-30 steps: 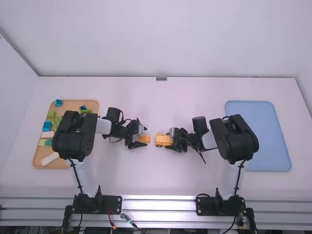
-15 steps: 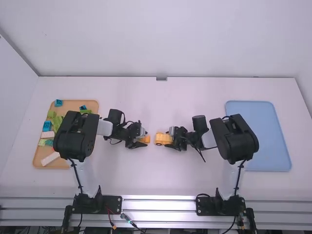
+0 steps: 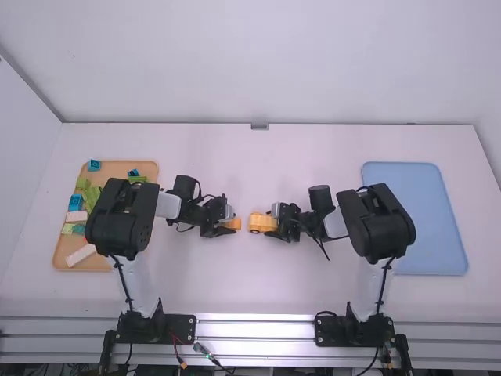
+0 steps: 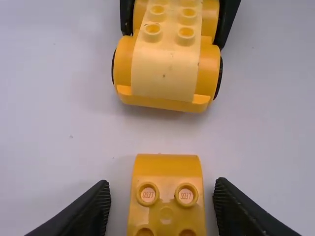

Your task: Assemble lego blocks to make yellow taxi

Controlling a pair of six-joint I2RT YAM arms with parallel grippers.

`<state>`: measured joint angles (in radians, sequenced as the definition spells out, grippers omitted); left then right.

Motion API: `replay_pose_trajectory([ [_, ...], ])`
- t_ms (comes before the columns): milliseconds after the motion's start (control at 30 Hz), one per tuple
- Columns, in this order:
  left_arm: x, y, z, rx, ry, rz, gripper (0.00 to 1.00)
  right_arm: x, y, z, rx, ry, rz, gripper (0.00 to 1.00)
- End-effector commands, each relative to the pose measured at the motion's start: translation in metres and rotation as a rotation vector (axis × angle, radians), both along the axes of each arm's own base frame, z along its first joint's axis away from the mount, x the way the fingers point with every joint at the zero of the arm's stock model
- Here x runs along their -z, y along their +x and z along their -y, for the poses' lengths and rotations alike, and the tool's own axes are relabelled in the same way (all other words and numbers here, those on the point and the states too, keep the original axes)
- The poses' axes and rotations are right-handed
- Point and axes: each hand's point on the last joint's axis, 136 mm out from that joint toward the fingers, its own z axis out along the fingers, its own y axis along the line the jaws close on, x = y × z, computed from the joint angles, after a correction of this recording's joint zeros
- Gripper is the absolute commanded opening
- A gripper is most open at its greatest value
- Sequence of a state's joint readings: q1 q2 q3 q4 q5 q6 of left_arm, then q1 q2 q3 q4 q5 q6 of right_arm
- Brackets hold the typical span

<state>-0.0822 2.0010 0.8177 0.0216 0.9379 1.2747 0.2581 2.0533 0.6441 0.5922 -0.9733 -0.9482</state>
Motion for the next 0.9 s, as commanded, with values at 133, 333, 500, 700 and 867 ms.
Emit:
replay_pose_trajectory([
  [133,0.006,-0.003,-0.005,-0.018,0.001,-0.03,0.52,0.001,-0.001,-0.003,-0.012,0.015,-0.018,0.59],
  [333,-0.006,-0.001,-0.019,-0.04,-0.083,-0.028,0.59,0.001,-0.001,-0.003,-0.012,0.016,-0.018,0.59],
  [500,-0.01,-0.004,-0.015,-0.027,-0.11,-0.033,0.64,0.001,-0.001,-0.003,-0.013,0.016,-0.017,0.59],
  [700,-0.002,-0.003,-0.005,-0.005,-0.11,-0.025,0.61,0.001,-0.002,-0.003,-0.014,0.018,-0.018,0.59],
  [867,0.003,0.0,-0.008,-0.019,-0.145,-0.076,0.6,0.001,-0.002,-0.003,-0.014,0.018,-0.019,0.59],
])
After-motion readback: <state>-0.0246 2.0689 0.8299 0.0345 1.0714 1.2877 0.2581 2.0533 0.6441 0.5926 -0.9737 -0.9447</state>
